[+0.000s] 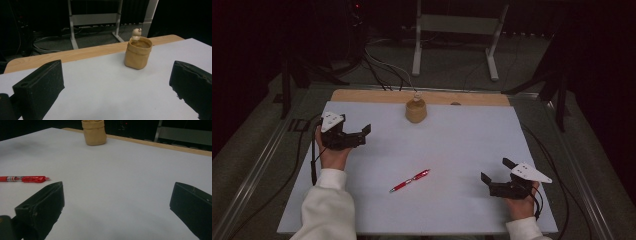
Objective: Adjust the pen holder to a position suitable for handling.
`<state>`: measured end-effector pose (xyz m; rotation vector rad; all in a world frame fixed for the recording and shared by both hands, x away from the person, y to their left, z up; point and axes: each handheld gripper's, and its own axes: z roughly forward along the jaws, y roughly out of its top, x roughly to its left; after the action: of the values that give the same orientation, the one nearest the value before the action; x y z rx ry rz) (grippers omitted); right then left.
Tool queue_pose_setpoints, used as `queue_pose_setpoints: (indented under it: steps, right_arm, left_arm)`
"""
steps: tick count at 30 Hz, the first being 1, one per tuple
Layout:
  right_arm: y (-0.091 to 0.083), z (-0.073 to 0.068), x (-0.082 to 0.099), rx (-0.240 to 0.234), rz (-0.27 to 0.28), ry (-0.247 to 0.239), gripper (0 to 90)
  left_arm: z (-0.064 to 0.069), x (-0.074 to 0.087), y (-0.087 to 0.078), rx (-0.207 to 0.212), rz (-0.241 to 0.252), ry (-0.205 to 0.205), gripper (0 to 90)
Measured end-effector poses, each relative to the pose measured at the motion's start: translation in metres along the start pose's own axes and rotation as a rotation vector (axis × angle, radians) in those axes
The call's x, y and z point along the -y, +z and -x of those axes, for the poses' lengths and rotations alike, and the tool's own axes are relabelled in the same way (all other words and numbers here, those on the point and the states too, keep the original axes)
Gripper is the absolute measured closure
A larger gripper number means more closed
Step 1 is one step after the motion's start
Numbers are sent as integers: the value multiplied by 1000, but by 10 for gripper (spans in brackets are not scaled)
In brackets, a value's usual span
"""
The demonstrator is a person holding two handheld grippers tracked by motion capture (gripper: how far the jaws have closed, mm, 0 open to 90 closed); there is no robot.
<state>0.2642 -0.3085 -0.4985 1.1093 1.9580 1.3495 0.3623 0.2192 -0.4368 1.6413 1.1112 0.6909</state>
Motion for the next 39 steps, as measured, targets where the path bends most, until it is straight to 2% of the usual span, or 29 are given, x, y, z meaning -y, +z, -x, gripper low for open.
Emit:
queue_pose_setpoints:
  steps: [6, 22, 35, 39]
  right_arm:
    - [0, 0, 0, 2, 5, 0, 0]
    - [-1, 1, 0, 2, 6, 2, 0]
    - [-1, 1, 0, 1, 9, 8, 0]
    - [-1, 1, 0, 2, 11, 10, 0]
  left_arm:
    - [3, -3, 13, 7, 1, -17, 0]
    - [12, -8, 42, 16, -17, -9, 0]
    - [16, -11, 62, 14, -14, -30, 0]
    - [18, -11, 68, 14, -23, -26, 0]
